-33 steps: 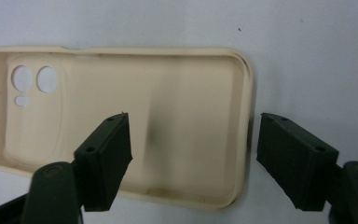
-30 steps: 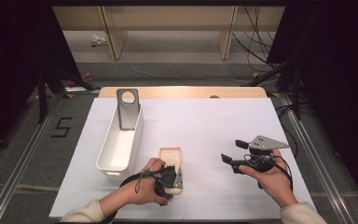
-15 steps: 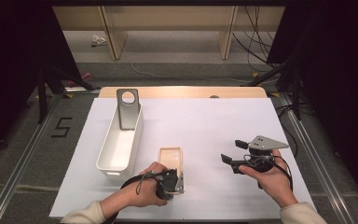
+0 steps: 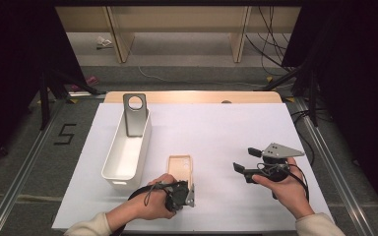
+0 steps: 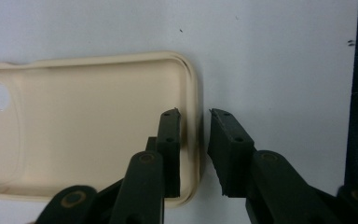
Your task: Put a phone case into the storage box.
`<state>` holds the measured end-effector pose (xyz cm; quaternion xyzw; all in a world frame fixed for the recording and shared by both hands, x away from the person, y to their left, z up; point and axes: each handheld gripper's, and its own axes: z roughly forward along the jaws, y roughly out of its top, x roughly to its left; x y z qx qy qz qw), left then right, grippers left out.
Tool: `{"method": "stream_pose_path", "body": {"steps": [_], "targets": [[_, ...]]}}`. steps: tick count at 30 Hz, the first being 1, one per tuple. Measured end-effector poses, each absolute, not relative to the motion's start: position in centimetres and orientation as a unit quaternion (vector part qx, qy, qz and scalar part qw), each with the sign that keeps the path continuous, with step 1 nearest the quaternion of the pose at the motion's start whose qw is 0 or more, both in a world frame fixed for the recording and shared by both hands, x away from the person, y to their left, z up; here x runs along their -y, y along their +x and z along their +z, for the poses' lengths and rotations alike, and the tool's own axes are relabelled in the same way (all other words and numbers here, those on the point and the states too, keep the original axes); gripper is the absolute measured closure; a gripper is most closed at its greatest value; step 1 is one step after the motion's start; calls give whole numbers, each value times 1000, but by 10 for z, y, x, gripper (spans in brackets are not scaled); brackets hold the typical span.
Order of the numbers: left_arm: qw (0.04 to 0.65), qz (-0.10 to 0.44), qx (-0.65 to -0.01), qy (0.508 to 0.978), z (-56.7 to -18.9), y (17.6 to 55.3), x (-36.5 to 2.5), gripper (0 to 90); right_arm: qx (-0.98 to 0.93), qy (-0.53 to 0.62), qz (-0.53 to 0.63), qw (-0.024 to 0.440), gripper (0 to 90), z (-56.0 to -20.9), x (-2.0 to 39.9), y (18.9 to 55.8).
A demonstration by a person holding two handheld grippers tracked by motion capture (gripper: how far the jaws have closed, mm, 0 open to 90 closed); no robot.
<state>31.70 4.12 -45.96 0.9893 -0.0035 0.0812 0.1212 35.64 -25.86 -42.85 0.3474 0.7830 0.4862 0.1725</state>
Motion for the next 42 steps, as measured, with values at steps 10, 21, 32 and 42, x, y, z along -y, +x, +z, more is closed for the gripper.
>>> {"method": "stream_pose_path", "body": {"steps": [10, 21, 32, 42], "targets": [[117, 74, 3, 990, -459, 320, -40, 815, -783, 347, 486, 172, 202, -429, 259, 356], [114, 69, 5, 991, -458, 320, -40, 853, -784, 348, 485, 171, 202, -429, 259, 356], [131, 77, 7, 988, -456, 315, -43, 868, -784, 346, 485, 172, 204, -428, 258, 356], [177, 134, 3, 975, -443, 310, -43, 871, -784, 344, 489, 168, 207, -427, 254, 355]]}}
